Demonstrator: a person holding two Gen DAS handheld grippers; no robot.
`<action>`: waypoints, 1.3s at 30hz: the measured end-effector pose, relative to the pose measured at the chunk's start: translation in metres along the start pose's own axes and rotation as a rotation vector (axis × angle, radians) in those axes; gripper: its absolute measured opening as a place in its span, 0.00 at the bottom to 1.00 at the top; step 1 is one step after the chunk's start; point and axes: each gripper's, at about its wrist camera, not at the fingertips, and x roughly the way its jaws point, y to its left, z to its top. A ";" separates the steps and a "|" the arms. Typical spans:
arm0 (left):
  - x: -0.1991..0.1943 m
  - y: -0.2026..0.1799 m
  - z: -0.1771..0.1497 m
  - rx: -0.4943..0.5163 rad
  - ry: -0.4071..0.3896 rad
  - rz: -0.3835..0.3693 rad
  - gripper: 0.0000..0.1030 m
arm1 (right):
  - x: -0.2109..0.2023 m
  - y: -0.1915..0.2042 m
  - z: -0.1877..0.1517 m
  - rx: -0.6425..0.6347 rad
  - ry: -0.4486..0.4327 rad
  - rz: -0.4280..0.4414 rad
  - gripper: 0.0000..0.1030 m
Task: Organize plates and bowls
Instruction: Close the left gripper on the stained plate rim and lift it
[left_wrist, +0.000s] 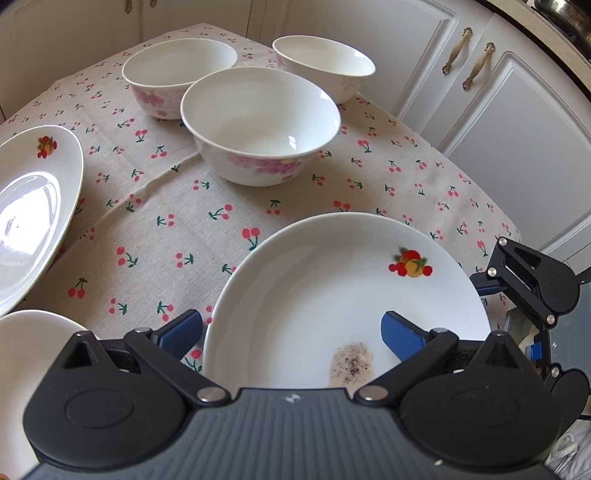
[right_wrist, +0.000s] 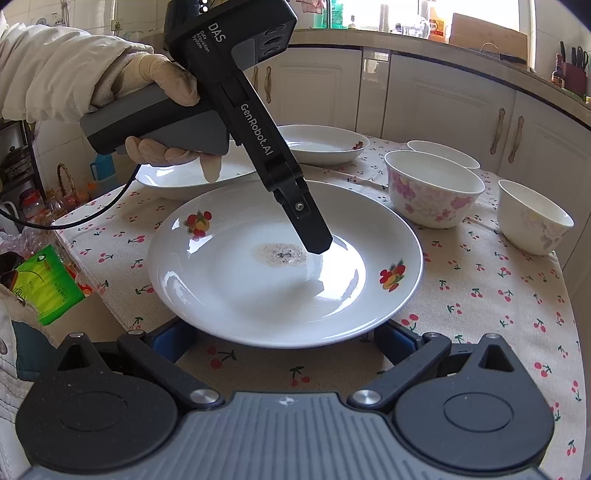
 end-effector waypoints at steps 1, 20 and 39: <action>0.000 -0.002 0.000 0.009 0.011 0.003 0.99 | 0.000 0.000 0.000 0.001 -0.003 -0.001 1.00; 0.001 -0.005 0.004 0.021 0.134 -0.054 0.96 | 0.000 0.004 0.002 -0.011 0.000 -0.007 1.00; -0.007 -0.001 -0.001 -0.023 0.109 -0.070 0.94 | -0.005 0.001 0.013 -0.011 0.037 0.004 1.00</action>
